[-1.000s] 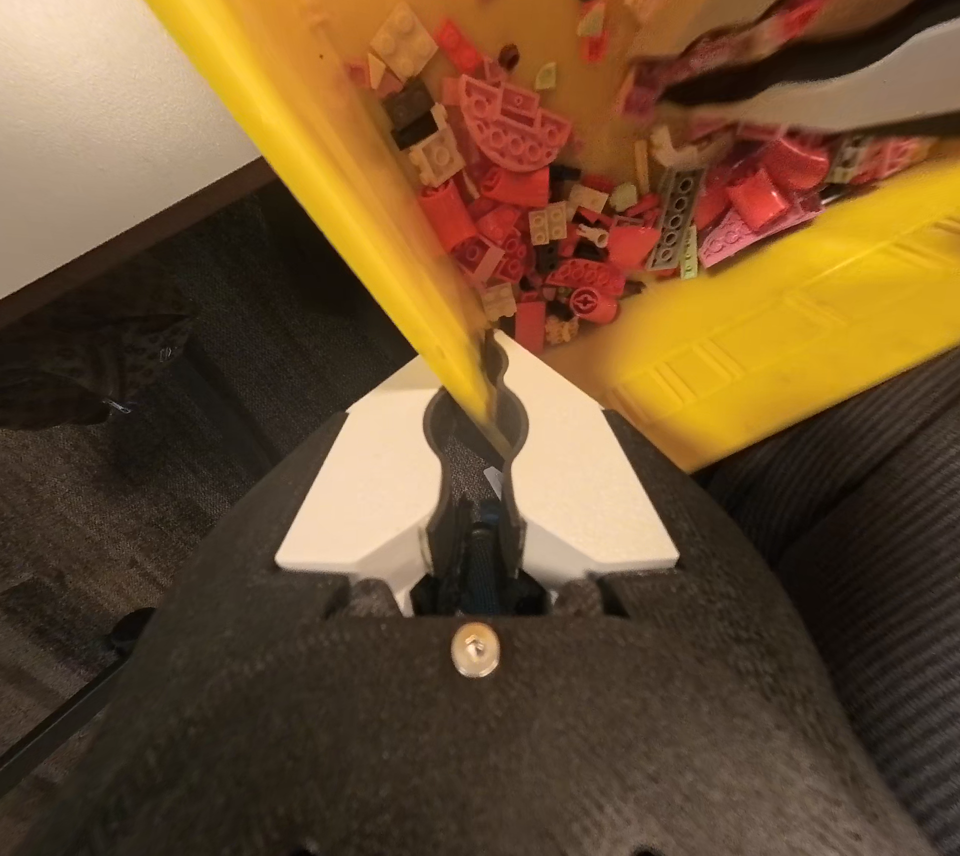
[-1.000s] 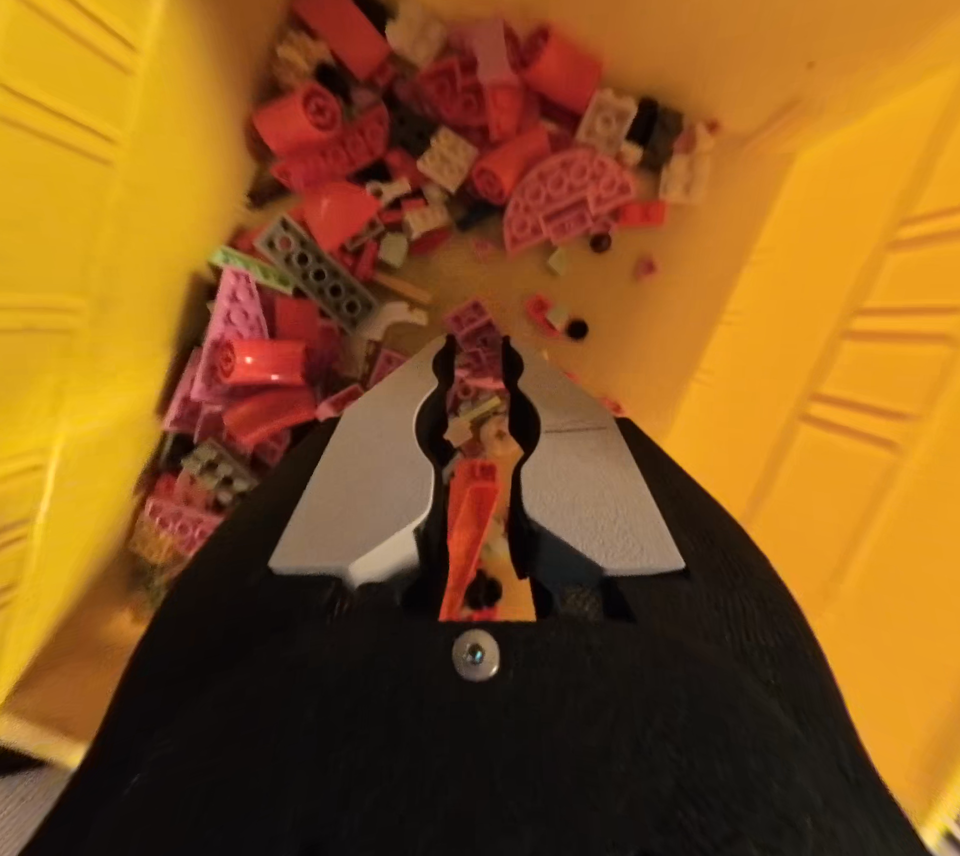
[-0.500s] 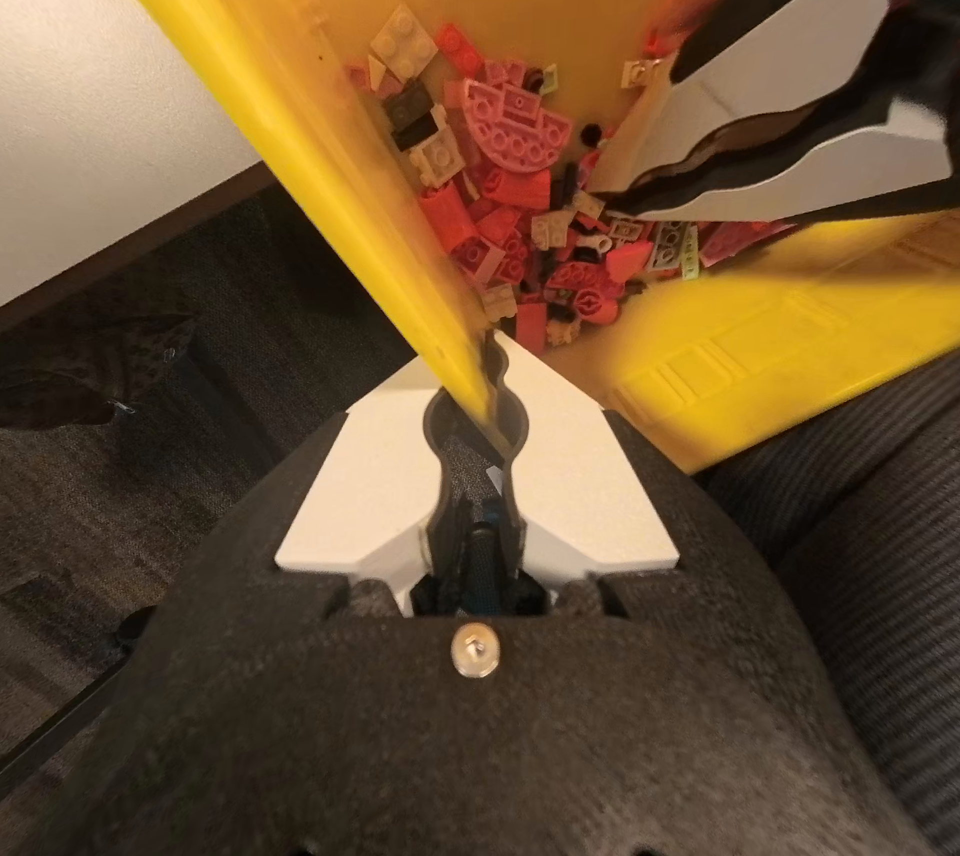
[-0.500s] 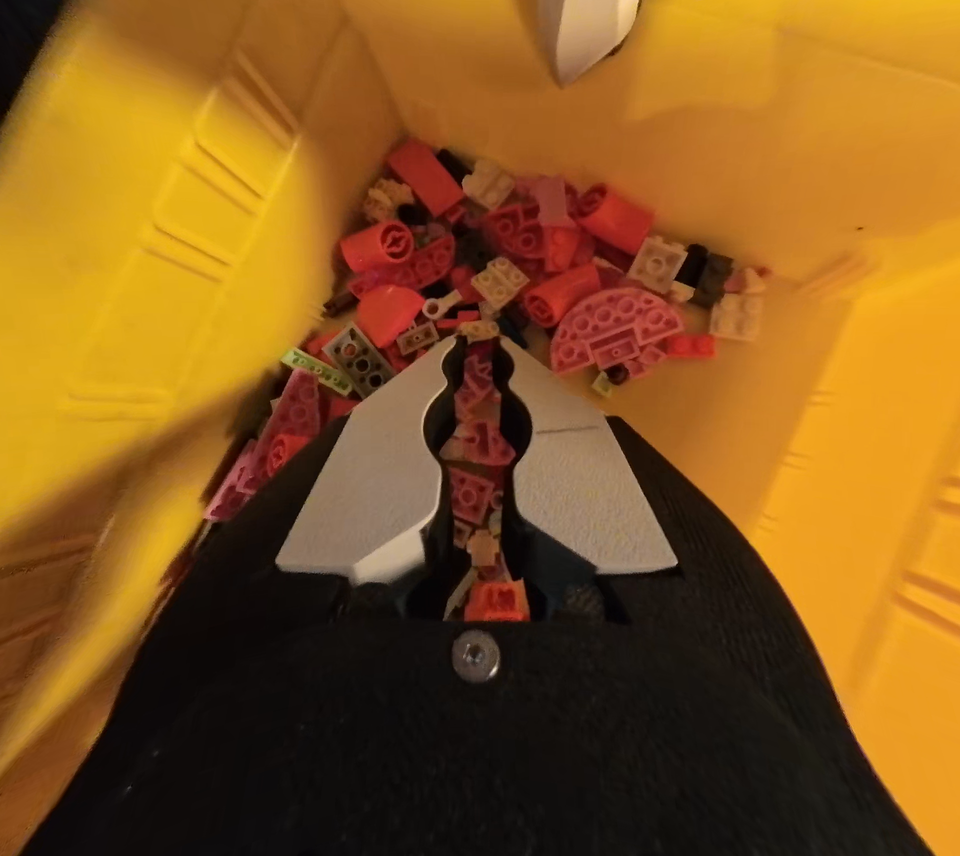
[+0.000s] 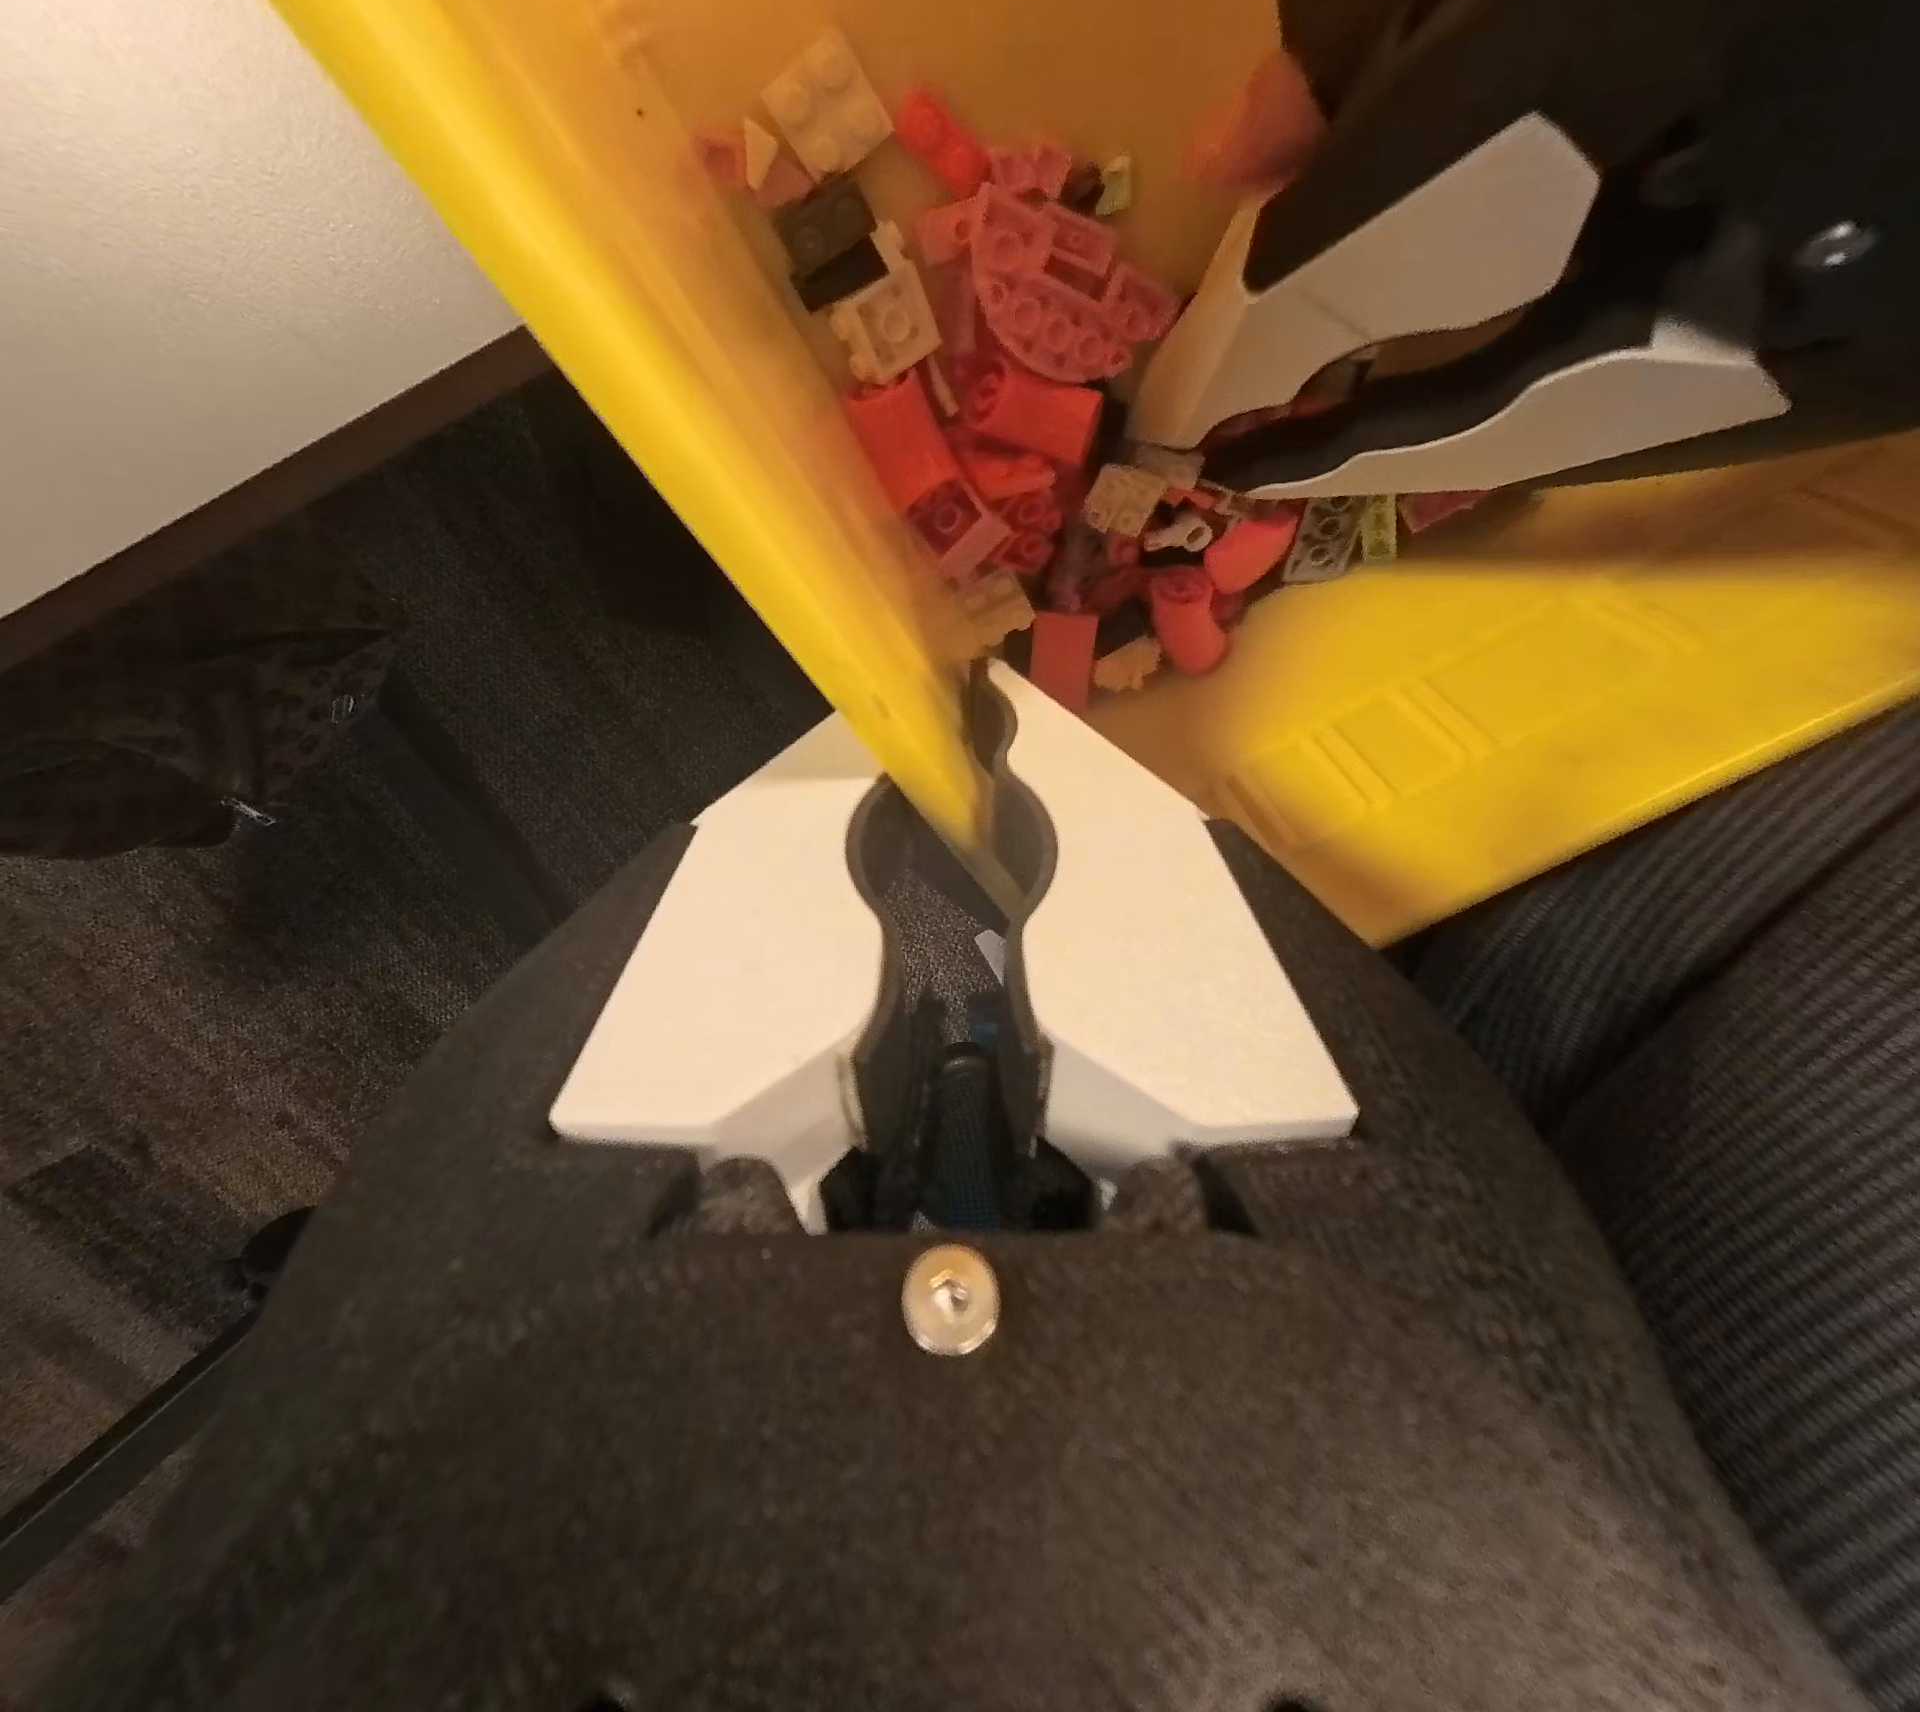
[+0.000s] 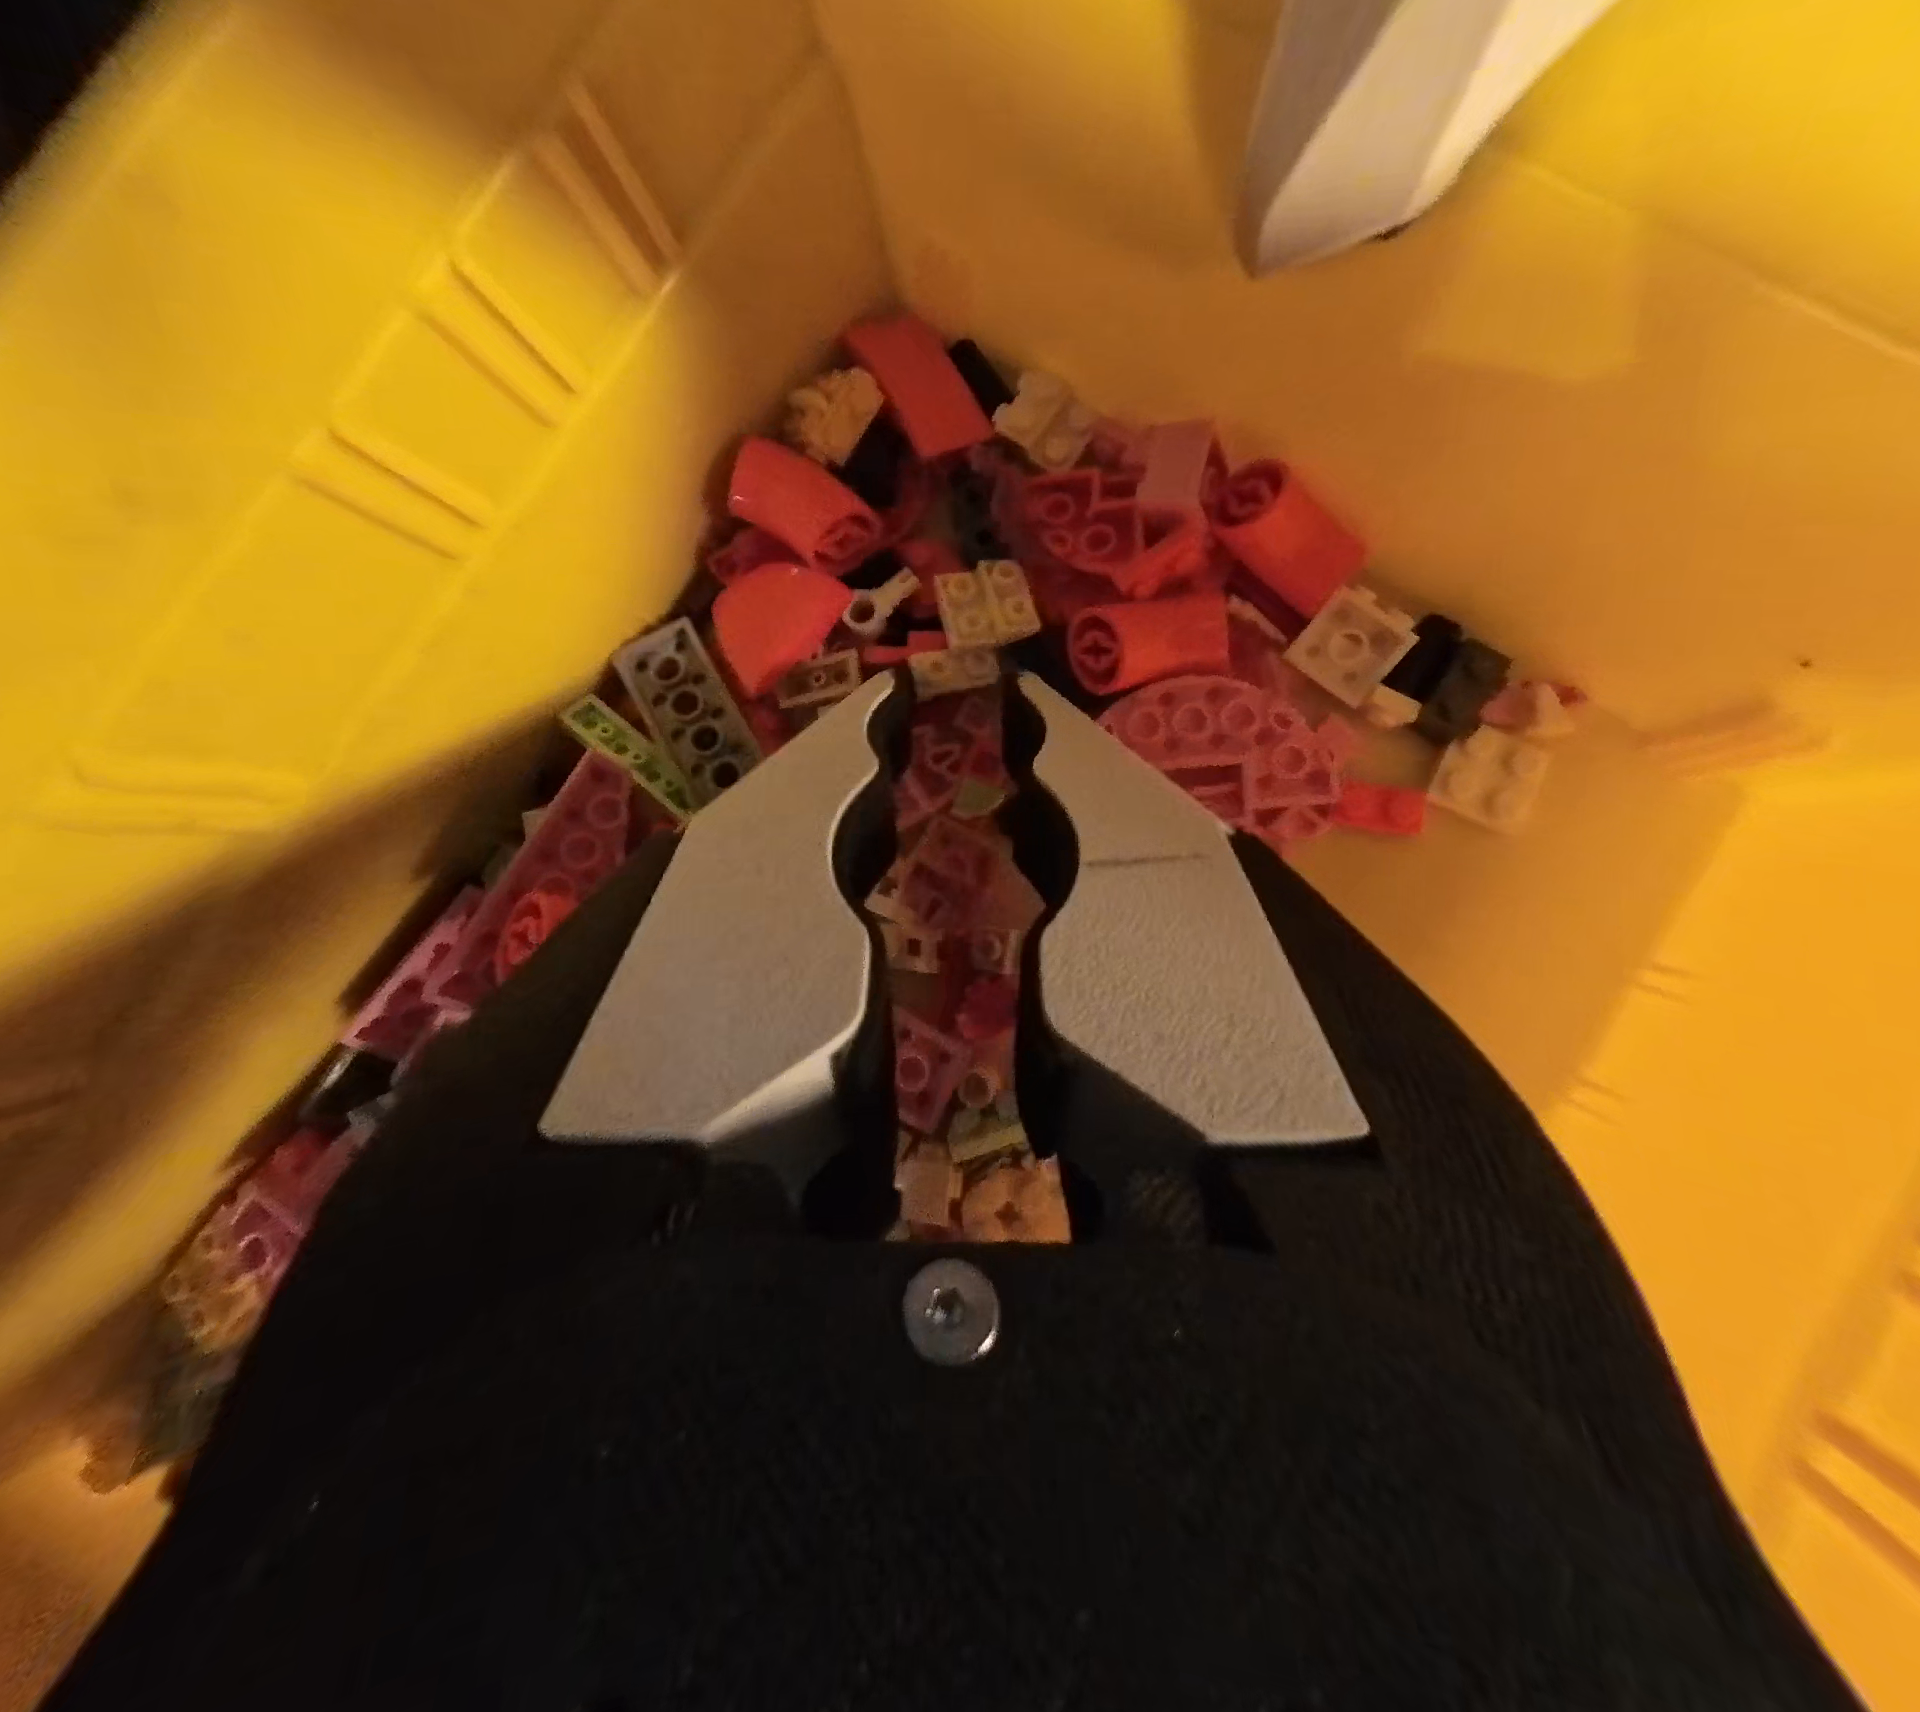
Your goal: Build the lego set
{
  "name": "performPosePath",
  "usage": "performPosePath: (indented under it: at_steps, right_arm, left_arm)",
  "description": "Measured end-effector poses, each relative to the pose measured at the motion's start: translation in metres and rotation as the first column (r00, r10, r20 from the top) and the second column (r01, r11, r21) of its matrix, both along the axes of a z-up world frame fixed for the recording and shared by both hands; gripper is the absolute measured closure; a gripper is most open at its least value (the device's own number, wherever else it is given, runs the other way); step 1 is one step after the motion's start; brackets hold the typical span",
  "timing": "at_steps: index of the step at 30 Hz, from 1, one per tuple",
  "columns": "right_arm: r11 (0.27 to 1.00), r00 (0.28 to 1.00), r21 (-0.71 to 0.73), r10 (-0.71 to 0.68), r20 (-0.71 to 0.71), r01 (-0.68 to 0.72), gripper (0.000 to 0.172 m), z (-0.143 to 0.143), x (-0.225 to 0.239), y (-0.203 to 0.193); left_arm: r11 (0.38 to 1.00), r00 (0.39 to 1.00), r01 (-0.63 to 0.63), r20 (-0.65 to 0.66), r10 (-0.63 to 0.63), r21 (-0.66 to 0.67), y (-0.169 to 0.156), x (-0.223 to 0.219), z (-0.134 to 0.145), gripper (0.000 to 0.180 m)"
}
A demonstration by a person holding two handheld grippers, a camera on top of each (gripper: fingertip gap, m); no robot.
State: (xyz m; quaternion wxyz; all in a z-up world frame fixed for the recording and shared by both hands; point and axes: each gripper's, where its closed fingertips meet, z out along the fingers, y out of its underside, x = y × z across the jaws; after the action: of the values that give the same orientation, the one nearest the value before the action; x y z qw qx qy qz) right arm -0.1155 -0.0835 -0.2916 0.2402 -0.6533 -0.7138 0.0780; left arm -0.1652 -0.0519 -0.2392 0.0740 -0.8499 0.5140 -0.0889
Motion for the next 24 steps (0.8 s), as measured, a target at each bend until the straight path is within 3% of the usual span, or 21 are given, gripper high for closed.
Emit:
performPosePath:
  at_steps: [7,16,19,21,24]
  right_arm:
    - [0.997,0.999,-0.079,0.015,-0.033,-0.018,0.154,-0.003,-0.003,-0.009]
    - [1.000,1.000,-0.022,0.003,-0.025,-0.003,0.157,0.005,0.009,-0.005]
    - [0.999,0.993,0.005,-0.031,-0.110,0.032,0.157,0.029,0.011,-0.005]
    - [0.998,0.966,0.019,-0.058,-0.250,0.065,0.157,0.061,0.008,-0.006]
    - [0.997,0.821,-0.024,-0.070,-0.567,0.069,0.157,0.127,0.003,-0.012]
  left_arm:
    - [1.000,1.000,0.004,0.000,-0.004,-0.001,-0.001,-0.001,0.001,0.174]
    - [1.000,1.000,0.004,0.004,-0.004,-0.002,-0.003,0.002,0.001,0.174]
    - [1.000,1.000,0.002,0.007,-0.002,-0.002,-0.005,0.004,0.000,0.174]
    - [1.000,1.000,0.001,0.011,-0.001,-0.002,-0.007,0.003,-0.001,0.174]
    - [1.000,1.000,0.002,0.011,-0.002,0.000,-0.007,0.004,-0.001,0.174]
